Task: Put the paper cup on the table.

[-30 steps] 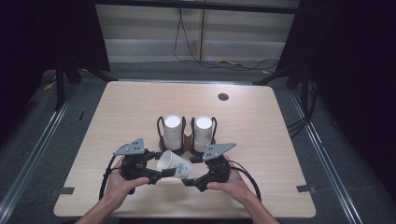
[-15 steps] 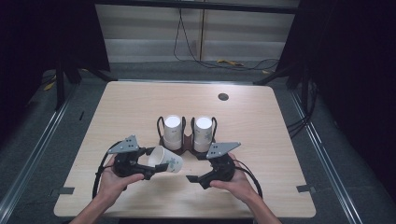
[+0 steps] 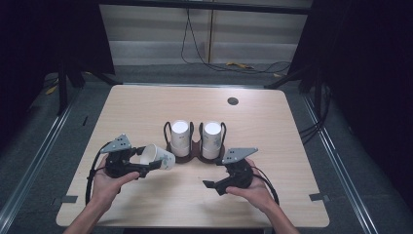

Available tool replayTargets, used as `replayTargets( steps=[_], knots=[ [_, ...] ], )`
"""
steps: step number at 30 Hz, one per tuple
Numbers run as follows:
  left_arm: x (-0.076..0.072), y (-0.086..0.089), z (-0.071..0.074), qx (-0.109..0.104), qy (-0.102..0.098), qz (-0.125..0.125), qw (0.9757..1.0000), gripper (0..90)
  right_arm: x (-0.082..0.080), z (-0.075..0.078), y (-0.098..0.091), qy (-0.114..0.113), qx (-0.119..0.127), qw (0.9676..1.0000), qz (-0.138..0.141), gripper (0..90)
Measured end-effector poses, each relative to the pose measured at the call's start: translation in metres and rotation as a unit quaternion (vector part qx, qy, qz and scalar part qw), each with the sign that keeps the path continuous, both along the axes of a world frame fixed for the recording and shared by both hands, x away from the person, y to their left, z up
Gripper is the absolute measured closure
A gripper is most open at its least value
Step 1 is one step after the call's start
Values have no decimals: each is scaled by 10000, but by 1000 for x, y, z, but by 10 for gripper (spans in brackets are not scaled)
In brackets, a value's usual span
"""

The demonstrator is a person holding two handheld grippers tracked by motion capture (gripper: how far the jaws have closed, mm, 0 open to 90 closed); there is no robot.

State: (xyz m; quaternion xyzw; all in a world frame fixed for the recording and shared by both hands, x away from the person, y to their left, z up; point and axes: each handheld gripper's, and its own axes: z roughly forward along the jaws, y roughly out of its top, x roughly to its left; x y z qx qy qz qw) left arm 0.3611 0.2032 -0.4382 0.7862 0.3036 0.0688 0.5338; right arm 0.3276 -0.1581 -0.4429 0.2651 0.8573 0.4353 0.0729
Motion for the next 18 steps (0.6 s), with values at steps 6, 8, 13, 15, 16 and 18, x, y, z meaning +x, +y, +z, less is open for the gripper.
replayTargets(
  steps=[6,8,13,15,16,18],
  knots=[
    [7,12,-1,10,46,88,10000,257,-3,3,-12,-41,-38,9999,-132,155],
    [10,16,-2,0,77,143,9999,257,-4,3,-17,-62,-70,9997,-215,157],
    [17,26,0,134,32,288,9995,257,-1,4,-32,-66,-6,9987,-501,166],
    [20,29,1,170,41,326,9993,256,0,2,-37,-37,40,9982,-599,166],
    [21,30,1,178,51,341,9992,256,0,0,-38,-35,39,9979,-647,166],
    [23,32,0,217,49,302,9993,253,0,-1,-39,-8,36,9978,-665,166]
  ],
)
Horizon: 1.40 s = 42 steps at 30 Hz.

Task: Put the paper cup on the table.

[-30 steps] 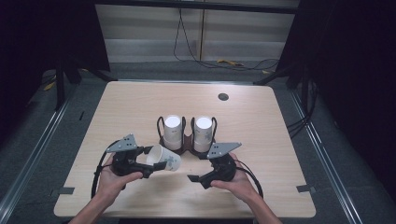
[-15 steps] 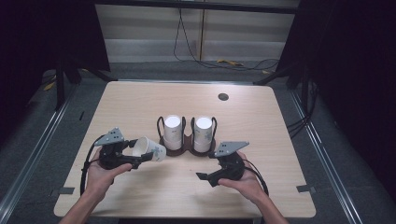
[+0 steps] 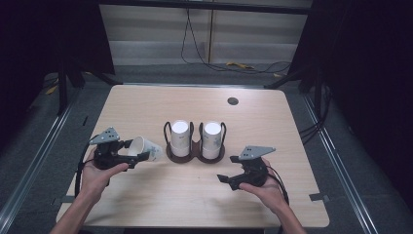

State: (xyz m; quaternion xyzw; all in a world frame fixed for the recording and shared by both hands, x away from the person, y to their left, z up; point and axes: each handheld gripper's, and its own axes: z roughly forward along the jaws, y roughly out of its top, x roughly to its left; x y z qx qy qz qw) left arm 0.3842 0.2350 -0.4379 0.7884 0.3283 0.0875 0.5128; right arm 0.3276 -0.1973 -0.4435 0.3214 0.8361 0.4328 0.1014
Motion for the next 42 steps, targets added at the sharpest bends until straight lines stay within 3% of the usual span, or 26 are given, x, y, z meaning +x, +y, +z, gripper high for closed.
replayTargets(
  steps=[4,9,14,15,18,21,27,34,42],
  knots=[
    [4,4,0,80,13,94,9999,252,0,-4,-1,14,-48,10000,-35,166],
    [16,9,-5,245,-2,383,9990,252,1,-8,-2,33,-33,10000,-88,169],
    [23,12,-8,274,-1,536,9982,252,0,-10,-5,45,-16,9999,-113,170],
    [27,15,-10,407,-84,664,9969,252,0,-10,-6,68,-19,9999,-114,171],
    [35,18,-13,502,71,746,9959,250,-1,-10,-6,58,-7,9999,-102,171],
    [40,15,-12,703,131,737,9947,246,-3,-9,-6,-13,4,9999,-128,181],
    [47,14,-18,789,325,813,9930,237,-3,-10,-5,-6,-29,9999,-118,181],
    [54,12,-22,970,386,889,9906,238,-2,-11,-2,9,-51,9999,-93,181],
    [58,2,-29,914,350,776,9922,224,-3,-11,0,16,-93,10000,-31,181]
  ],
)
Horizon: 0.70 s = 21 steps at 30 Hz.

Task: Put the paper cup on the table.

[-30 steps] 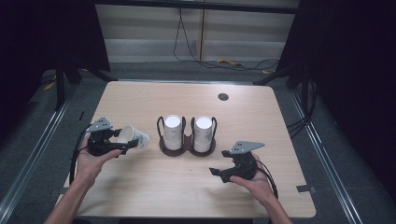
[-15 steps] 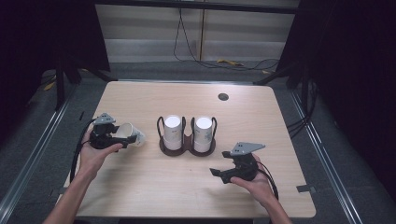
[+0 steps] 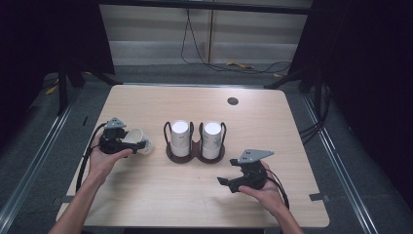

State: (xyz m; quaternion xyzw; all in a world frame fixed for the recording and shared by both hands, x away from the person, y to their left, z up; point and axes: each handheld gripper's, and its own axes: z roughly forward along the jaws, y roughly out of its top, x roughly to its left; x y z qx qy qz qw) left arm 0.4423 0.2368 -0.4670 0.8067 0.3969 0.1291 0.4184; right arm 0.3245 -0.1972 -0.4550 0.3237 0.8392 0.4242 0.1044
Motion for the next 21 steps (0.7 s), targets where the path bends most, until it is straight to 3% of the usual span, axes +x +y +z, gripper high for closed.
replayTargets(
  steps=[10,21],
  knots=[
    [1,-8,-3,-3,-88,-170,9998,206,0,1,-2,-17,-7,10000,-39,181],
    [4,-18,-11,63,103,-338,9994,179,0,0,-2,1,-38,10000,-27,182]
  ],
)
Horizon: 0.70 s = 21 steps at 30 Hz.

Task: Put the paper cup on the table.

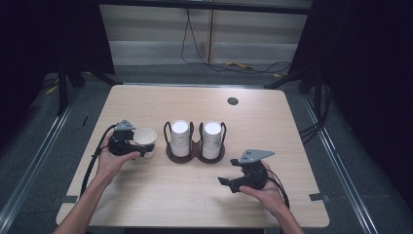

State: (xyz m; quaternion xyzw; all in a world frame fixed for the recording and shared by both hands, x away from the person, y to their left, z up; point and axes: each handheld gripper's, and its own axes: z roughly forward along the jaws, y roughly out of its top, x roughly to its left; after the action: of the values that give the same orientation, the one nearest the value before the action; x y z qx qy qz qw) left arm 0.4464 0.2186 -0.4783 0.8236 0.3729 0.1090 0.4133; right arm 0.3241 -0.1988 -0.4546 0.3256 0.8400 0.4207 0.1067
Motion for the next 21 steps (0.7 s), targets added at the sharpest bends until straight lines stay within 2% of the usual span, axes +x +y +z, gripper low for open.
replayTargets(
  steps=[5,10,19,21],
  knots=[
    [0,1,-1,-17,22,23,10000,179,0,0,0,8,3,10000,2,182],
    [-1,4,-4,57,109,36,9999,173,0,0,0,5,9,10000,-3,182],
    [-6,13,-4,-73,262,203,9994,172,-1,0,-2,-16,42,10000,-72,181],
    [-10,16,-4,-72,332,317,9989,172,0,0,-2,-34,69,9999,-106,181]
  ],
)
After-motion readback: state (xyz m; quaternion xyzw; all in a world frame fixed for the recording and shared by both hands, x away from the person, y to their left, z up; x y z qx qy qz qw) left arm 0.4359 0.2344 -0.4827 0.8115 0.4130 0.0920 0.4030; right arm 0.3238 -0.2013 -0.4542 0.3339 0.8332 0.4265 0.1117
